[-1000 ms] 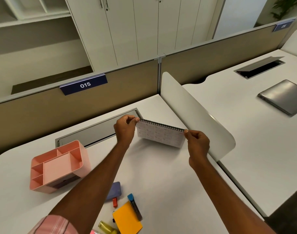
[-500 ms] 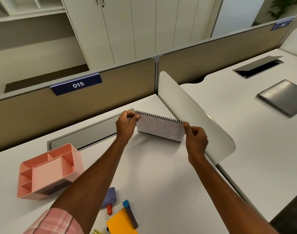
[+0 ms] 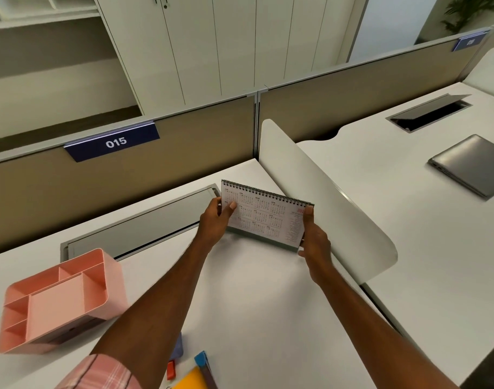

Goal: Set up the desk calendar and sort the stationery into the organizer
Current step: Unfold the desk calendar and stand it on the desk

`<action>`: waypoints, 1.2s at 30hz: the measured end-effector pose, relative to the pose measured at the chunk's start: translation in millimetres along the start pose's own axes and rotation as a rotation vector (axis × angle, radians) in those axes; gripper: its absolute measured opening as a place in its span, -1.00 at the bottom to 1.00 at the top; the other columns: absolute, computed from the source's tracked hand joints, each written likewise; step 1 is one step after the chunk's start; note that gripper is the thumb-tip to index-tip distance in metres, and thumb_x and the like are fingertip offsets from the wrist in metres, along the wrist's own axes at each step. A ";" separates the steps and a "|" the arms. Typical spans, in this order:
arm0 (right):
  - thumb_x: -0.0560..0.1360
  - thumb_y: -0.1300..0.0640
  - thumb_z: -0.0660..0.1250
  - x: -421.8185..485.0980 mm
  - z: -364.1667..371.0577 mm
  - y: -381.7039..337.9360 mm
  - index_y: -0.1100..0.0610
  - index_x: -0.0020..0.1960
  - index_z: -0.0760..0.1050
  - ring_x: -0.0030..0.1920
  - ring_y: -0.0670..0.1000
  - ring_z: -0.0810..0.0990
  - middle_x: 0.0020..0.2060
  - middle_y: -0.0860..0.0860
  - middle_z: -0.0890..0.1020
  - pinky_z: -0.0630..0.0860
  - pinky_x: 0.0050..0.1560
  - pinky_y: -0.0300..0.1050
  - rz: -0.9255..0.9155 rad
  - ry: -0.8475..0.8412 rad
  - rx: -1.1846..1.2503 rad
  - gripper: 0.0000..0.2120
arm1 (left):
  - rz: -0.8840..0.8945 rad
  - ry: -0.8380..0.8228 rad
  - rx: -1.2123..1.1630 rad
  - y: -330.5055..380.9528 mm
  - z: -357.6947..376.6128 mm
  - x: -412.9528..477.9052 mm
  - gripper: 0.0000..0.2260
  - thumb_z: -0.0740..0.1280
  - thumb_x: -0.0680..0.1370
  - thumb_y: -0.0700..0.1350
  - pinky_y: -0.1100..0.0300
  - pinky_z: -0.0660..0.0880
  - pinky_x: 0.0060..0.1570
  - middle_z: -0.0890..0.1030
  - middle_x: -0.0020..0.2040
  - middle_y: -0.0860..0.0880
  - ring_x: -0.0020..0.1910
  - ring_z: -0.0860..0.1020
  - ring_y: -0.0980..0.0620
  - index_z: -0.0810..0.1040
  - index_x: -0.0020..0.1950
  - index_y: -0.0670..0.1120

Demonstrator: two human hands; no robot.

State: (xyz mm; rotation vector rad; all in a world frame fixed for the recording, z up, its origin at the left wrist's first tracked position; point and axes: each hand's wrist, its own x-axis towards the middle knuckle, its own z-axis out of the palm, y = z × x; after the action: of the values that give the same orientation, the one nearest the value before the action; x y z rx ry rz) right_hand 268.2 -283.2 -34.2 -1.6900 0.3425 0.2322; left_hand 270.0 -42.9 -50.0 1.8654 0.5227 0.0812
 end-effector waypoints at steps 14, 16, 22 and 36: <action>0.29 -0.71 -0.06 10.3 2.1 7.8 -0.38 0.12 0.52 0.20 0.12 0.63 0.16 -0.04 0.68 0.69 0.00 0.21 0.113 -0.213 0.011 -0.33 | -0.114 -0.172 0.009 -16.6 0.6 -1.8 -0.43 0.07 0.58 0.43 -0.27 0.49 0.31 0.52 0.34 0.07 0.38 0.46 -0.11 0.34 0.50 0.19; 0.32 -0.68 -0.08 10.1 2.4 9.4 -0.42 0.11 0.50 0.24 0.13 0.60 0.22 -0.03 0.66 0.69 -0.04 0.20 0.126 -0.229 0.003 -0.38 | -0.118 -0.184 -0.005 -18.1 -0.7 -1.7 -0.43 0.07 0.58 0.43 -0.28 0.46 0.35 0.52 0.40 0.05 0.43 0.44 -0.13 0.34 0.52 0.20; 0.36 -0.68 -0.12 10.3 1.4 11.1 -0.44 0.09 0.53 0.20 0.10 0.61 0.14 -0.08 0.70 0.57 -0.02 0.10 0.150 -0.221 -0.025 -0.38 | -0.147 -0.188 -0.022 -28.1 -0.9 -1.3 -0.20 0.09 0.40 0.63 -0.36 0.40 0.40 0.53 0.43 0.08 0.44 0.46 -0.13 0.35 0.53 0.25; 0.44 -0.61 -0.13 -0.1 6.0 20.9 -0.35 0.32 0.40 0.33 0.12 0.51 0.33 -0.05 0.59 0.50 -0.01 0.07 0.138 -0.155 0.017 -0.35 | -0.193 -0.131 -0.196 -16.3 -5.4 -13.5 -0.22 0.05 0.45 0.56 0.07 0.50 -0.06 0.60 0.30 -0.02 0.27 0.53 -0.12 0.47 0.43 0.06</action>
State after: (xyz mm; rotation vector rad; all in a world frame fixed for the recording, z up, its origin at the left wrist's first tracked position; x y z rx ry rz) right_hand 261.0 -279.9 -54.4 -1.6219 0.3446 0.4583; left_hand 251.1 -39.2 -60.3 1.6102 0.5798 -0.1140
